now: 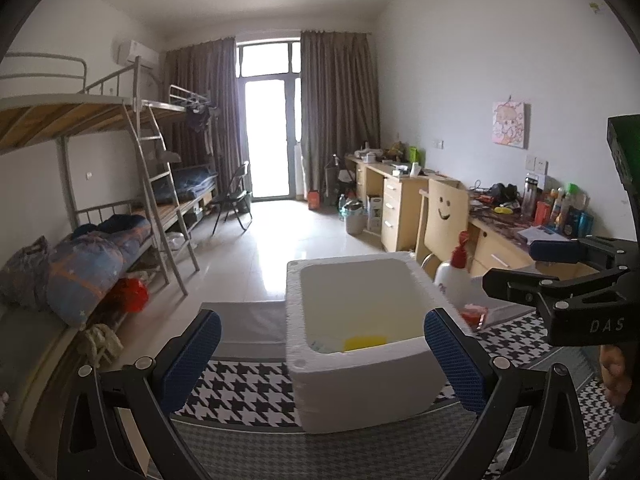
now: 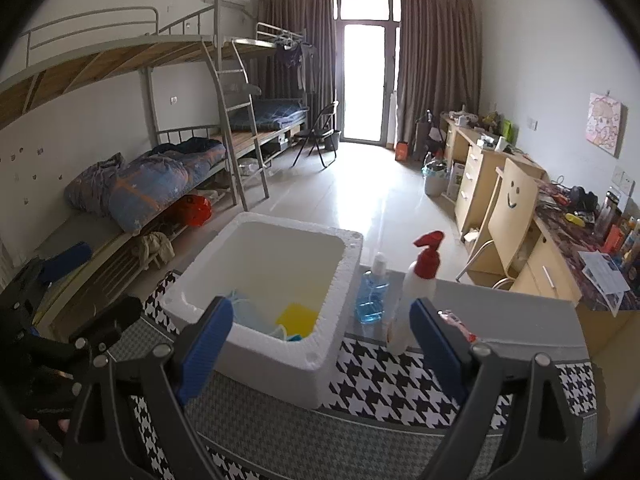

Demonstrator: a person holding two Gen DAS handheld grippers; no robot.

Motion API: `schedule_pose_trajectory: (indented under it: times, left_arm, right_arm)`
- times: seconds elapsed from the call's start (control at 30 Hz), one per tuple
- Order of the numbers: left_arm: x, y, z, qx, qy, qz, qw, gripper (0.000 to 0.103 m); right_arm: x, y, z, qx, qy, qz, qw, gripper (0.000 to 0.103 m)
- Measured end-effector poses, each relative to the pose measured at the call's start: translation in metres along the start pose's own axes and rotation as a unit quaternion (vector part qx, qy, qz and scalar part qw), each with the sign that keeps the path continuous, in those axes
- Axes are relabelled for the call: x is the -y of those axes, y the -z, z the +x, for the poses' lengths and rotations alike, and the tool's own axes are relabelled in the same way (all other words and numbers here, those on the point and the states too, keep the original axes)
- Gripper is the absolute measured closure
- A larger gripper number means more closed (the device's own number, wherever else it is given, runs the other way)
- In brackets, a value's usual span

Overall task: Organize soft objects
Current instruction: 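Withdraw both tools from the box back over the tissue pile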

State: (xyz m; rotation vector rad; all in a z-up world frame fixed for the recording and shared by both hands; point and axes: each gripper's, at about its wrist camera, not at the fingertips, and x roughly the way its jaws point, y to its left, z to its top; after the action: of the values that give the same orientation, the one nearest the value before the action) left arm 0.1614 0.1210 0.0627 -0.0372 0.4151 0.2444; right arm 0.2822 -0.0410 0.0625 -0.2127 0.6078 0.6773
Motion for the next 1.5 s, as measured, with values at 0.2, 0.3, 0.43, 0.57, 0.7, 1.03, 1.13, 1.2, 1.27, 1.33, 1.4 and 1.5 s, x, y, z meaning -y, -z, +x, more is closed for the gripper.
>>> schedule_pose_trajectory:
  times: [0.2, 0.3, 0.43, 0.57, 0.7, 1.03, 1.13, 1.2, 1.27, 1.33, 1.4, 1.5]
  left_arm:
    - [0.011, -0.001, -0.014, 0.011, 0.010, 0.000, 0.9999, 0.001]
    - [0.019, 0.000, -0.021, 0.012, 0.020, 0.006, 0.9997, 0.001]
    - [0.028, 0.001, -0.032, 0.018, 0.029, 0.011, 0.9994, 0.001]
    - [0.036, 0.002, -0.047, 0.031, 0.038, 0.016, 0.9987, 0.001]
    - [0.044, 0.003, -0.057, 0.038, 0.046, 0.021, 0.9980, 0.001]
    - [0.061, 0.012, -0.071, 0.043, 0.073, 0.032, 0.9959, 0.001]
    - [0.066, 0.015, -0.073, 0.044, 0.079, 0.031, 0.9954, 0.001]
    - [0.069, 0.018, -0.074, 0.047, 0.080, 0.031, 0.9952, 0.001]
    - [0.072, 0.020, -0.072, 0.047, 0.083, 0.031, 0.9949, 0.001]
    - [0.073, 0.021, -0.072, 0.046, 0.088, 0.029, 0.9946, 0.001]
    - [0.076, 0.025, -0.073, 0.047, 0.095, 0.031, 0.9939, 0.001]
    - [0.081, 0.028, -0.073, 0.046, 0.104, 0.033, 0.9929, 0.001]
  right_arm:
    - [0.004, 0.007, -0.018, 0.014, 0.001, 0.000, 1.000, 0.010]
    - [0.007, 0.014, -0.028, 0.020, 0.002, 0.006, 1.000, 0.010]
    - [0.009, 0.021, -0.042, 0.031, 0.004, 0.011, 0.999, 0.010]
    - [0.013, 0.030, -0.056, 0.039, 0.007, 0.014, 0.999, 0.010]
    - [0.017, 0.037, -0.069, 0.048, 0.014, 0.017, 0.999, 0.010]
    - [0.026, 0.056, -0.097, 0.074, 0.021, 0.035, 0.996, 0.010]
    - [0.027, 0.062, -0.103, 0.079, 0.021, 0.038, 0.996, 0.010]
    - [0.030, 0.066, -0.107, 0.083, 0.025, 0.039, 0.995, 0.010]
    - [0.031, 0.072, -0.112, 0.088, 0.036, 0.039, 0.995, 0.010]
    - [0.033, 0.077, -0.115, 0.094, 0.043, 0.039, 0.994, 0.010]
    - [0.035, 0.081, -0.117, 0.096, 0.044, 0.039, 0.994, 0.010]
    - [0.039, 0.087, -0.121, 0.102, 0.050, 0.046, 0.992, 0.010]
